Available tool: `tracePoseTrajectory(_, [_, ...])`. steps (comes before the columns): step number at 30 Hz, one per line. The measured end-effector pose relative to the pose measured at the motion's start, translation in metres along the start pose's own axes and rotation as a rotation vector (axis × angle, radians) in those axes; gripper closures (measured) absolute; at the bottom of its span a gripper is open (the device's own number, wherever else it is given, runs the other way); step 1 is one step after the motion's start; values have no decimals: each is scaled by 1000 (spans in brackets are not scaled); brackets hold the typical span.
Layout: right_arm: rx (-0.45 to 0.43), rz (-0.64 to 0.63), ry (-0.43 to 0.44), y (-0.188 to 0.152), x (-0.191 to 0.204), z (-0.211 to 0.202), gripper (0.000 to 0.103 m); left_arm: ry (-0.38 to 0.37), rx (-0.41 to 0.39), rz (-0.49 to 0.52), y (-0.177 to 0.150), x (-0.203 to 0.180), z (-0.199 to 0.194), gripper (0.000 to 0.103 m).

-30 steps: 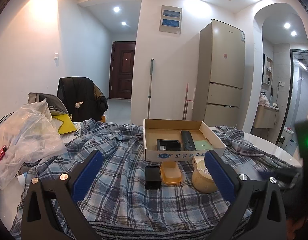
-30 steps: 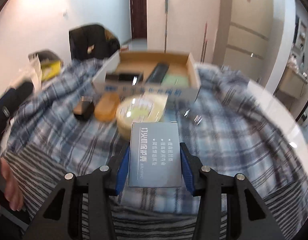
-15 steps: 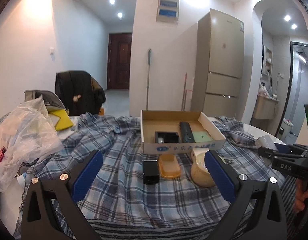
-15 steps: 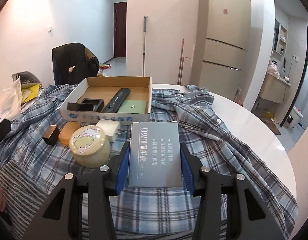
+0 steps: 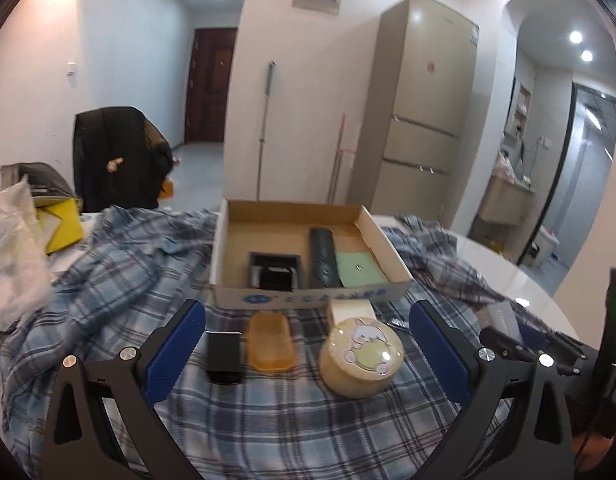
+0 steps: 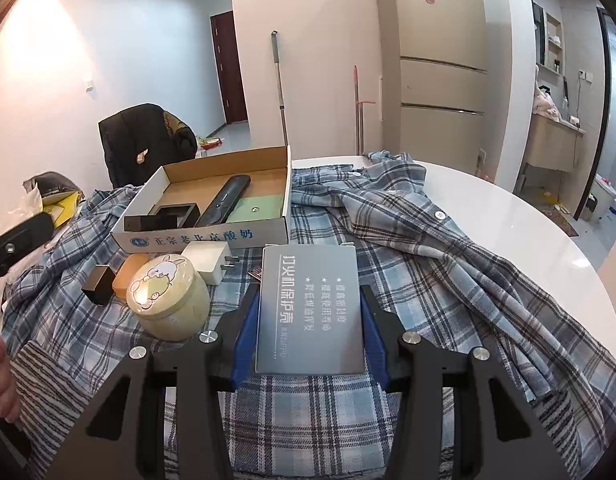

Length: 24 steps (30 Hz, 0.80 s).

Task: Organize rigid objects
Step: 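Lift the grey card box with the right tool while the left tool grasps the bunny cream tin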

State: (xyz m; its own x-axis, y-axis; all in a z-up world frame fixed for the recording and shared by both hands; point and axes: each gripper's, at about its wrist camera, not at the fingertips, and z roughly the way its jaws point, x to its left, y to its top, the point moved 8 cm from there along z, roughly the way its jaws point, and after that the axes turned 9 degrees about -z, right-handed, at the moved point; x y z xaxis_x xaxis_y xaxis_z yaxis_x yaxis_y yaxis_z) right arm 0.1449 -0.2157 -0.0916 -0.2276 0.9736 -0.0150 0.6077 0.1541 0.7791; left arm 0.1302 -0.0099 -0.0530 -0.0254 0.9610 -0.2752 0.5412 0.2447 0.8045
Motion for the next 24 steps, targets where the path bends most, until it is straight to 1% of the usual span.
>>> tracePoseTrajectory(3, [-2,21,5,0,-3,0,57,39,94,67,-13,-12,22,0])
tracePoseTrajectory(7, [6,50,35,-2,-7,1,57,15,174,136,-32,-31,43,0])
tracePoseTrajectory(10, [6,71,43,-3,-10,2,57,1,255,207,-48,-46,58,0])
tracePoseTrajectory(12, [5,74,45,-3,-11,1,57,15,309,214,-56,-48,69,0])
tracePoseTrajectory(15, [-5,65,44,-2,-9,-1,57,-8,372,192,-62,-47,81,0])
tracePoseTrajectory(18, [-6,58,43,-1,-7,-1,57,-23,402,174,-64,-48,89,0])
tracePoseTrajectory(19, [-6,59,42,-1,-7,-1,57,-18,409,177,-65,-49,91,0])
tracePoseTrajectory(20, [-6,60,42,-1,-7,-1,57,-7,413,185,-66,-49,93,3])
tracePoseTrajectory(21, [-6,59,43,-1,-7,-1,57,2,419,195,-68,-50,95,11])
tracePoseTrajectory(22, [-6,57,43,-1,-7,-1,57,8,431,207,-70,-51,97,16])
tracePoseTrajectory(23, [-6,55,42,-1,-7,-1,57,20,440,218,-72,-51,100,26])
tracePoseTrajectory(24, [-7,54,41,-1,-7,-1,57,31,442,224,-73,-50,101,26])
